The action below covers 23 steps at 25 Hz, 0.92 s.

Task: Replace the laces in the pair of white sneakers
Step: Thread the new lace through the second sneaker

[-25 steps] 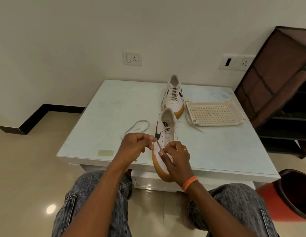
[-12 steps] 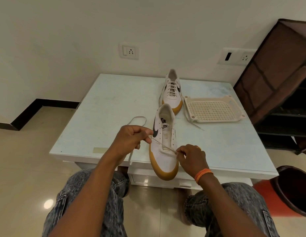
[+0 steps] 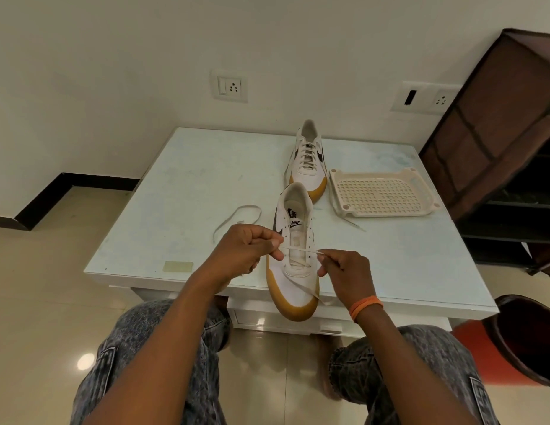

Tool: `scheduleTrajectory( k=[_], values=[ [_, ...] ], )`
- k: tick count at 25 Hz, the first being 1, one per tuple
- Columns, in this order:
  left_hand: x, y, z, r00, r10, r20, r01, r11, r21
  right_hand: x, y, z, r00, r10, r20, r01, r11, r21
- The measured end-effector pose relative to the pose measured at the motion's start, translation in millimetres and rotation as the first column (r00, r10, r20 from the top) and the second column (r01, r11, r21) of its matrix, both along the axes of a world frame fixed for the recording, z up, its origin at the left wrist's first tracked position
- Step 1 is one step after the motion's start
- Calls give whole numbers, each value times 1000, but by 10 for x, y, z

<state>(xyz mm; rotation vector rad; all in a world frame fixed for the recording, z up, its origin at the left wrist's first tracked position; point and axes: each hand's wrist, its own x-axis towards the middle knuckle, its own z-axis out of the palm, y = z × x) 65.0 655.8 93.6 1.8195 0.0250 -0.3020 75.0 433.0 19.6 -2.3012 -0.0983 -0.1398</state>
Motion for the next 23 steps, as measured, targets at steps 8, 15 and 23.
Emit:
scheduleTrajectory(
  k=[8,15,23],
  values=[
    [1,-113,-63,989,-143,47,134,979,151,-132,230,129,937,296,187,-283,955,-94],
    [126,74,-132,986,14,166,-56,967,249,-1,20,-42,985,124,122,-120,992,-37],
    [191,-145,-162,867,493,-70,-495,836,-238,-182,235,-48,911,405,-83,-395,911,117]
  ],
)
